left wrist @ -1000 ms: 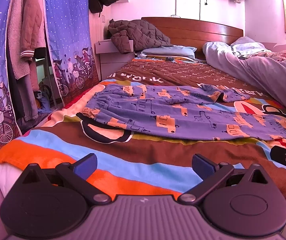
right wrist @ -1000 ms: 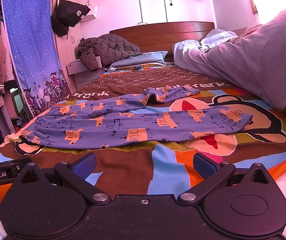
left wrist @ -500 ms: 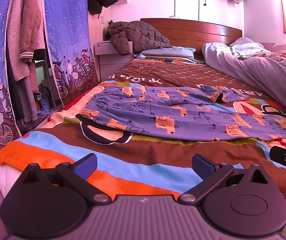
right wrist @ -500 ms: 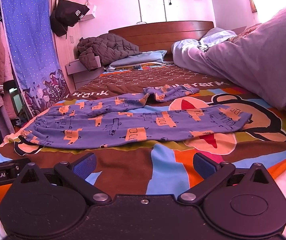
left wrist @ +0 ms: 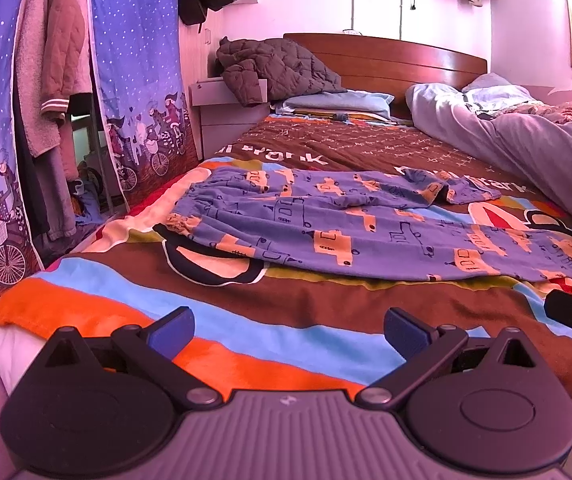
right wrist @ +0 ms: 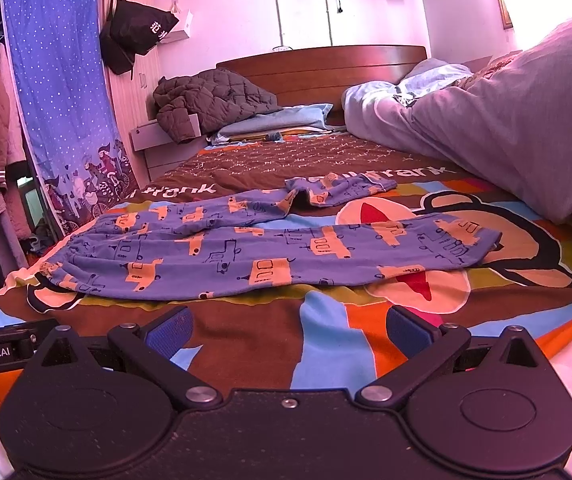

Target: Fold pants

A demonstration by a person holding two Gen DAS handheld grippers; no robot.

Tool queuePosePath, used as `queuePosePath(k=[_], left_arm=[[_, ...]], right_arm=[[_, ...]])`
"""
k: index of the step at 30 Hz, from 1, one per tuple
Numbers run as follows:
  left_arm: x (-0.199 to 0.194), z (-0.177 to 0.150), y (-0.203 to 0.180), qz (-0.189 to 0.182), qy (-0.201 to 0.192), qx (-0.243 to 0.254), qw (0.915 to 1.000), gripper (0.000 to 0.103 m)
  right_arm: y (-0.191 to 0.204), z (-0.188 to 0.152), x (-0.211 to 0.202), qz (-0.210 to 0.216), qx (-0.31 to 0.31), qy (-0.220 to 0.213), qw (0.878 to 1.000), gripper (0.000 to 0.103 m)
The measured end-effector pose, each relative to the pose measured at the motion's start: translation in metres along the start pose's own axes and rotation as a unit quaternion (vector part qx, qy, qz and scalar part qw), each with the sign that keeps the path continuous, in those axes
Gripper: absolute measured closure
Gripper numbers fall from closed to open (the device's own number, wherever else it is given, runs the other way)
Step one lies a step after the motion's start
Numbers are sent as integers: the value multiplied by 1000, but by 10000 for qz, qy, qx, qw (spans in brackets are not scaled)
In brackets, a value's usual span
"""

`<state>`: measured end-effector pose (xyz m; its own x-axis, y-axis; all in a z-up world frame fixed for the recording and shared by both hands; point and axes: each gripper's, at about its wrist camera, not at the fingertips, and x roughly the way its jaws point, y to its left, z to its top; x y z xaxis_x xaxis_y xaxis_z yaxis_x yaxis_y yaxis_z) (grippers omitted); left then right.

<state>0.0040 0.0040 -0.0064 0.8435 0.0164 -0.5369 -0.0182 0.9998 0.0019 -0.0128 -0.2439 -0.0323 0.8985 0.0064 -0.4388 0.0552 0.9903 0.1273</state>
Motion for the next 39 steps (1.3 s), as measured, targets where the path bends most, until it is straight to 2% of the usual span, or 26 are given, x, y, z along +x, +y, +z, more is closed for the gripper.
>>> queuePosePath(k=[7,11,16,19,22,23,26,30,33,36,37,39], left_arm=[[1,1,2,-47,51,-75,9999,0],[2,2,4,-120,107,-162,9997,0],[12,13,16,-372,484,-299,9977,0],[20,34,27,-366,528,-158,9978,0],[30,68,38,-167,341,299,9988,0],[34,79,41,-48,293,445,9986,0],[57,124,55,309,319,898,9950,0],[97,170,74,608,272,1113,9916,0],[137,194,82,632,318,1246,9897,0],[185,206,86,410,372,1254,9906,0],[203,208,88,372,385,1200,9913,0],[242,209,93,376,549,1102,9917,0]], right_arm=[[4,0,-6,97,-187,-252,9995,1],[8,0,-8,192,-221,-260,9992,1],[4,0,-9,568,-161,-470,9971,1],[-3,10,-1,961,-100,-253,9950,1],[-19,31,5,1555,-127,52,9877,1],[-23,40,6,1619,-217,90,9865,1],[-41,71,10,1443,-581,-58,9878,0],[-57,120,46,1258,-1203,47,9847,1],[-57,152,93,1266,-1421,144,9816,1],[-42,174,152,1602,-1929,321,9675,1],[-33,180,174,1717,-2170,365,9603,1],[-15,188,208,1787,-2414,323,9533,1]])
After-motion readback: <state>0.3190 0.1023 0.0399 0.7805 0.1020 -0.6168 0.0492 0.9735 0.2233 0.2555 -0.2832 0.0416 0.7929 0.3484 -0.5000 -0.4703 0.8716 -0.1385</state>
